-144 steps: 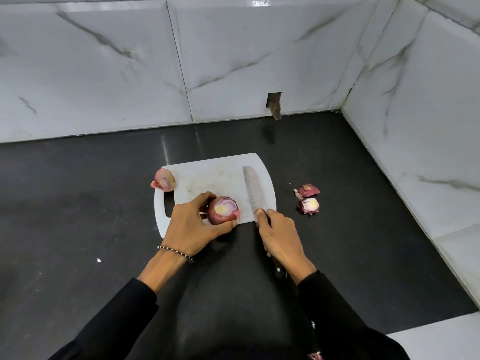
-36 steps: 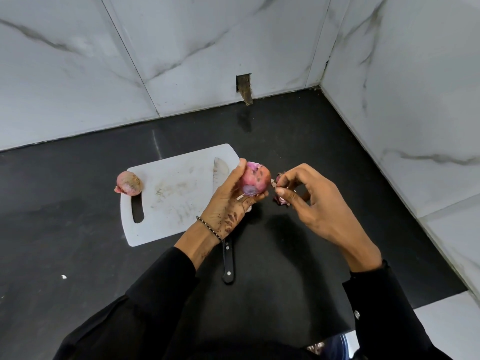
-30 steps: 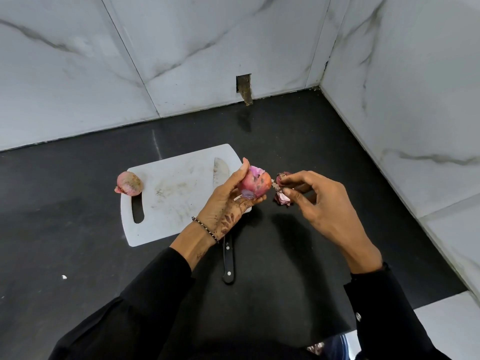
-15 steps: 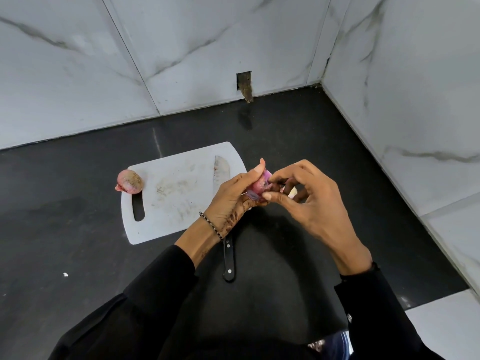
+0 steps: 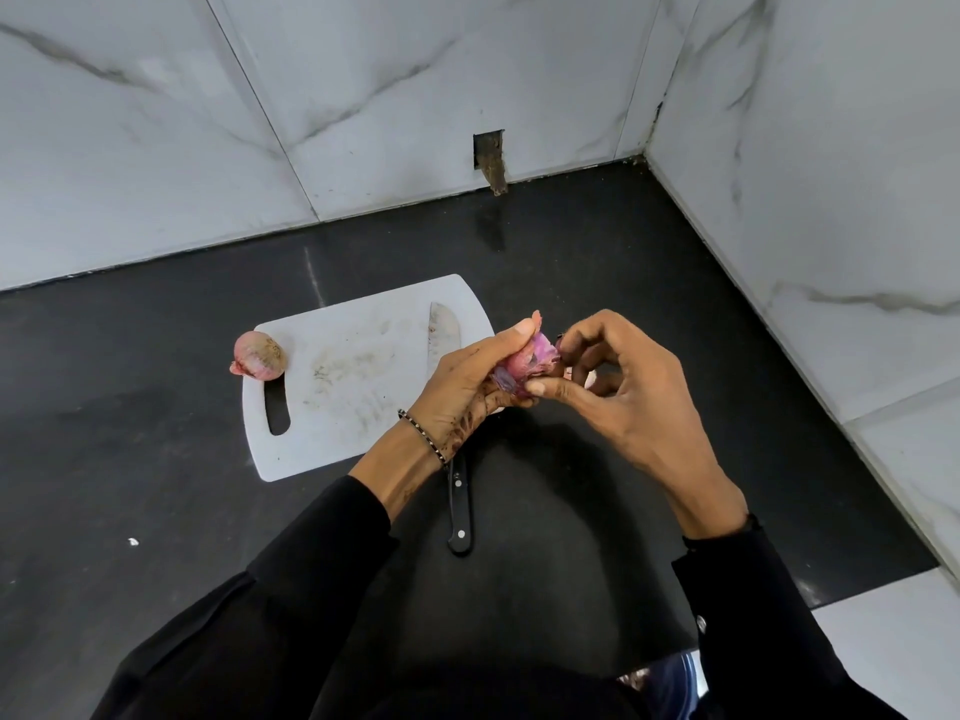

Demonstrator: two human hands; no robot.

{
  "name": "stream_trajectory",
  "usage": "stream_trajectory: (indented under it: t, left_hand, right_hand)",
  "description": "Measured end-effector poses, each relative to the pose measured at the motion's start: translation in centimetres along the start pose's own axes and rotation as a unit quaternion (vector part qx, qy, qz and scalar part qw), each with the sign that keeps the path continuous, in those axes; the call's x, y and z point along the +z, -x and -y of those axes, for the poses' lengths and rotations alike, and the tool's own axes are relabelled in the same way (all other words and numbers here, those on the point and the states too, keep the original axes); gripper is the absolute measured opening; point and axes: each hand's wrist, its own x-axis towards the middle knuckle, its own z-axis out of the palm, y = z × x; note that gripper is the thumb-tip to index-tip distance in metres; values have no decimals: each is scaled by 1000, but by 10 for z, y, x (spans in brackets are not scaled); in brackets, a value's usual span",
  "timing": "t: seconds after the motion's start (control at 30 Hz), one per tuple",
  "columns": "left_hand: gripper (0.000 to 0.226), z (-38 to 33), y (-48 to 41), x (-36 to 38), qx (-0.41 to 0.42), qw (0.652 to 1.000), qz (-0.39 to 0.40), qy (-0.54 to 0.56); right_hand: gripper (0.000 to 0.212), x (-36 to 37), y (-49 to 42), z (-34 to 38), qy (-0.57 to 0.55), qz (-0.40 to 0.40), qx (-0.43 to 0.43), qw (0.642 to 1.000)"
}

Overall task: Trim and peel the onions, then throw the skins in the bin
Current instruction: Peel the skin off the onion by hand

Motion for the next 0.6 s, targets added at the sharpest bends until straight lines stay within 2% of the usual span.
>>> stream_trajectory:
  t: [0.07,0.2,0.3,0.43,0.53,0.6]
  left_hand:
    - [53,0,0,0,4,1000,-2,-8]
    - [43,-1,1,1,10,1000,-10,-9]
    - [45,-2,2,2,2,1000,-18,-16]
    - [47,-1,4,2,-3,1000,-27,-16]
    - [40,2,4,3,-24,999,-49,1]
    - [36,4,4,5,-48,996,-66,26]
  right_hand:
    - [35,-2,0,-1,8,6,-27,1000]
    - [24,-7,0,-3,-7,-18,-65,998]
    - [21,-9,-1,-3,5,-10,-77,997]
    - [20,-9,-6,-5,113,63,-69,989]
    - [10,0,-5,-9,216,81,-79,970]
    - [13,8,-2,-12,257,79,-63,961]
